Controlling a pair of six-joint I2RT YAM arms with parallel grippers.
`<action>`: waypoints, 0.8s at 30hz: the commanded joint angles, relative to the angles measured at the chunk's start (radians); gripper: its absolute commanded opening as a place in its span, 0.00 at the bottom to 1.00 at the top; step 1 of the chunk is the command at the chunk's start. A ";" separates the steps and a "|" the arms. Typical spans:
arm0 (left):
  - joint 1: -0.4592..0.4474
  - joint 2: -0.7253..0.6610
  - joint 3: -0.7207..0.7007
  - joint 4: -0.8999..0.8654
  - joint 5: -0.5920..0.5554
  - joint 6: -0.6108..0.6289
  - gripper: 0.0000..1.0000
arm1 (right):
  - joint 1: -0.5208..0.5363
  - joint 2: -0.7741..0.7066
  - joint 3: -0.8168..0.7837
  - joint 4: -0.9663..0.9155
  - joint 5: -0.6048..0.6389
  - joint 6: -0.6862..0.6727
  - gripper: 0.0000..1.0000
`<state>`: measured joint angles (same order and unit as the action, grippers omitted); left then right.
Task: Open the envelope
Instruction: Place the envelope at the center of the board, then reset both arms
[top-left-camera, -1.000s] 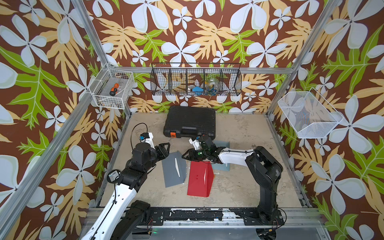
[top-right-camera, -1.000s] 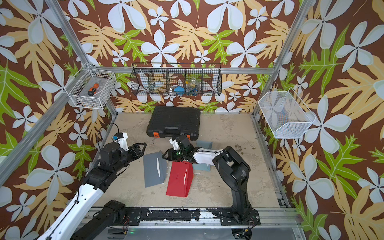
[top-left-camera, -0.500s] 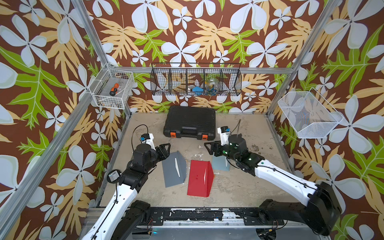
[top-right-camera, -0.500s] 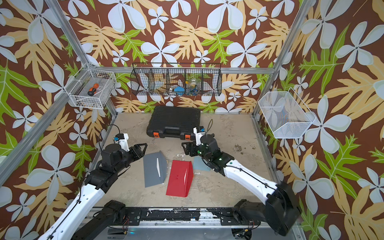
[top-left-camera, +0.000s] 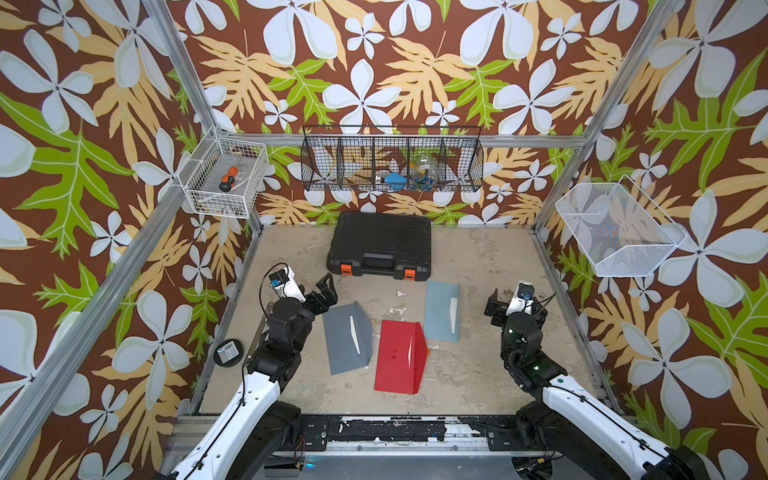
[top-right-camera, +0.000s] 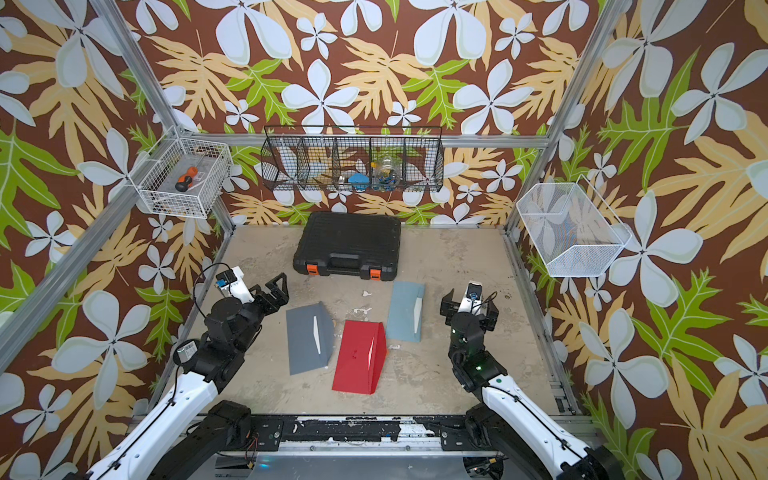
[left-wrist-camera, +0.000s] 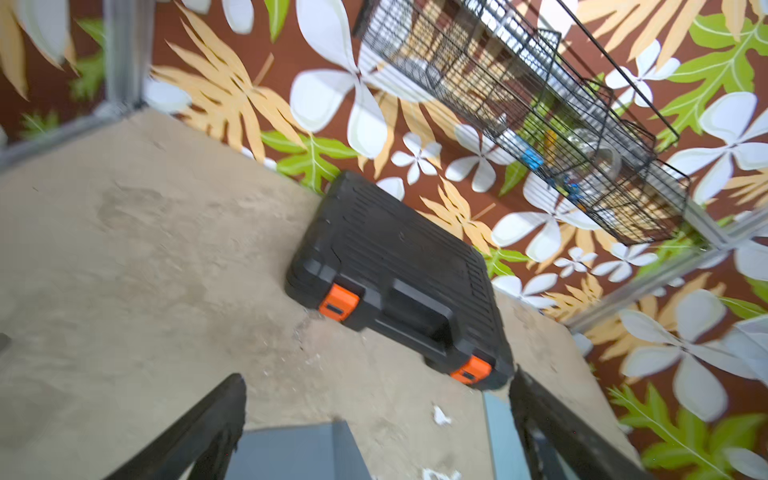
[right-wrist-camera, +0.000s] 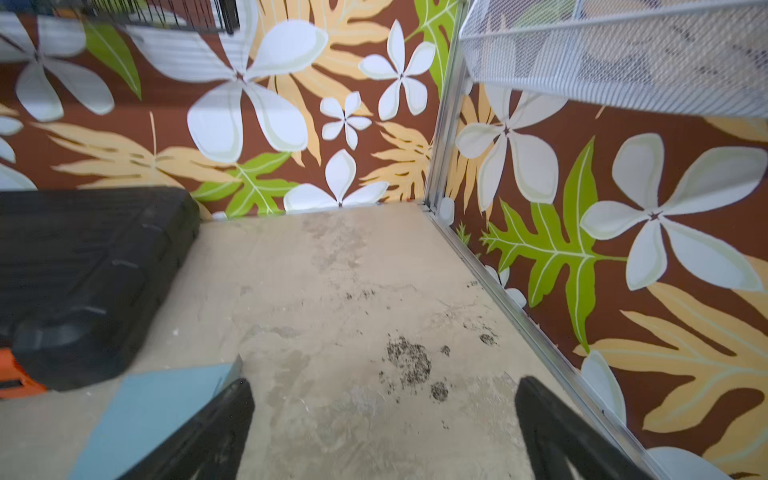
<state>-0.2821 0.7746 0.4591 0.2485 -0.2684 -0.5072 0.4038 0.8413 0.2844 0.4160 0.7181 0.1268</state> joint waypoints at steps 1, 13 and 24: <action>0.003 0.017 -0.075 0.292 -0.280 0.272 1.00 | -0.043 0.045 -0.030 0.159 0.019 -0.029 1.00; 0.122 0.336 -0.284 0.744 -0.374 0.471 1.00 | -0.125 0.455 -0.030 0.453 -0.031 -0.066 0.99; 0.133 0.417 -0.254 0.806 -0.207 0.611 1.00 | -0.231 0.538 -0.054 0.683 -0.343 -0.167 0.98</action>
<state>-0.1555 1.1912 0.2001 0.9962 -0.5316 0.0536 0.2115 1.3663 0.2447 0.9703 0.5049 -0.0456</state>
